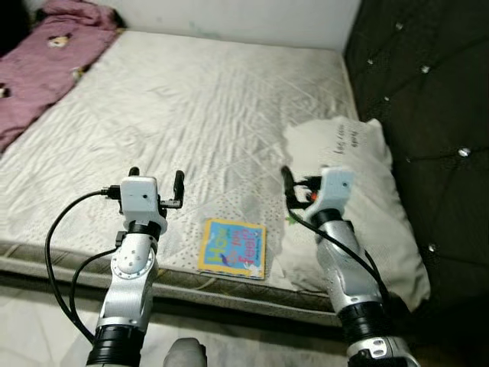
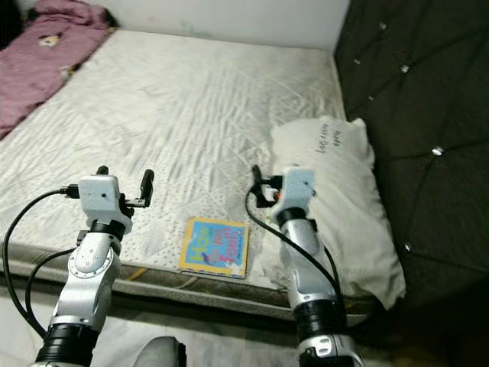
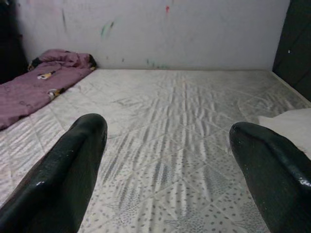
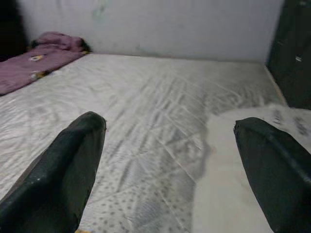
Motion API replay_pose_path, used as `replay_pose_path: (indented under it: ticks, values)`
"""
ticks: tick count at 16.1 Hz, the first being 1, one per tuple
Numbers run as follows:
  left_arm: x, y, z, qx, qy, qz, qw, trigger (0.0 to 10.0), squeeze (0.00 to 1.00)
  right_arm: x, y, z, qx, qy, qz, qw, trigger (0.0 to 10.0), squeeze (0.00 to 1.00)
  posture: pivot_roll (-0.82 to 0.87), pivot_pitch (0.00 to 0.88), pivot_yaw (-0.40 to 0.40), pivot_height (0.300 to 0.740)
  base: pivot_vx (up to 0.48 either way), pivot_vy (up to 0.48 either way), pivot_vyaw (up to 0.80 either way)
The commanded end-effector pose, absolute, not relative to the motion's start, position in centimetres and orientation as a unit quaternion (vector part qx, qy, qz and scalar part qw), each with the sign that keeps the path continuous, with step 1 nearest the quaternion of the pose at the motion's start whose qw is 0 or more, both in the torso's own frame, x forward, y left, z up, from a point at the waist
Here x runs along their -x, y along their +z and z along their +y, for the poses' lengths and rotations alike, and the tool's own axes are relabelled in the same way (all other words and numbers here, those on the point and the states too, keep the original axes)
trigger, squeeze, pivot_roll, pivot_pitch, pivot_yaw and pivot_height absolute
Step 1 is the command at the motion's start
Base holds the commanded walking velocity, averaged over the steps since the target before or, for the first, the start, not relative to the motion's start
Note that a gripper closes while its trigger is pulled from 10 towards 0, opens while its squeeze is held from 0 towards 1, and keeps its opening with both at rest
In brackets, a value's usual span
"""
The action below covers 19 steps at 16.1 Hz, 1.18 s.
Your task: Clean up the room
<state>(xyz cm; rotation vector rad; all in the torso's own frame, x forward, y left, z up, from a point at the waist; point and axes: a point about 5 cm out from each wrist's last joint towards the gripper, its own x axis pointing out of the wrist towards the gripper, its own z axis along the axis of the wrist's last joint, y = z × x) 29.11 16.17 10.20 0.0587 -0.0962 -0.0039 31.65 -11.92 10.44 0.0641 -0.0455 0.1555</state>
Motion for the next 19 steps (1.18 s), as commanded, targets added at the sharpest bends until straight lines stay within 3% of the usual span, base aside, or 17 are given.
replay_pose_path:
  ticks: [1,5,8,12,19]
  values:
    - [-29.3,10.1,16.4,-0.038,0.004,-0.046,0.998,10.0,0.0,-31.7,10.2,-12.3,-0.026,0.071,-0.018,0.997,10.0,0.0,0.05,0.0,-0.021,0.74,0.0,0.0,0.0]
    - [-27.7,8.7,17.1,-0.097,0.022,-0.025,0.995,10.0,0.0,-30.5,8.6,-13.2,-0.027,0.028,0.001,0.999,10.0,0.0,0.05,0.0,-0.002,0.74,0.0,0.0,0.0]
    - [-27.1,8.3,16.7,-0.084,0.012,-0.017,0.996,10.0,0.0,-29.7,7.7,-14.0,-0.014,0.012,0.017,1.0,10.0,0.0,0.05,0.0,-0.007,0.74,0.0,0.0,0.0]
    - [-27.8,8.2,16.6,-0.074,0.025,-0.012,0.997,10.0,0.0,-29.8,7.6,-14.2,-0.008,0.013,0.02,1.0,10.0,0.0,0.03,0.0,-0.005,0.74,0.0,0.0,-0.78]
    - [-27.2,8.0,16.6,-0.044,0.025,0.0,0.999,10.0,0.0,-30.3,7.7,-14.2,-0.001,0.029,0.03,0.999,10.0,0.0,0.05,0.0,-0.055,0.74,0.0,0.0,0.0]
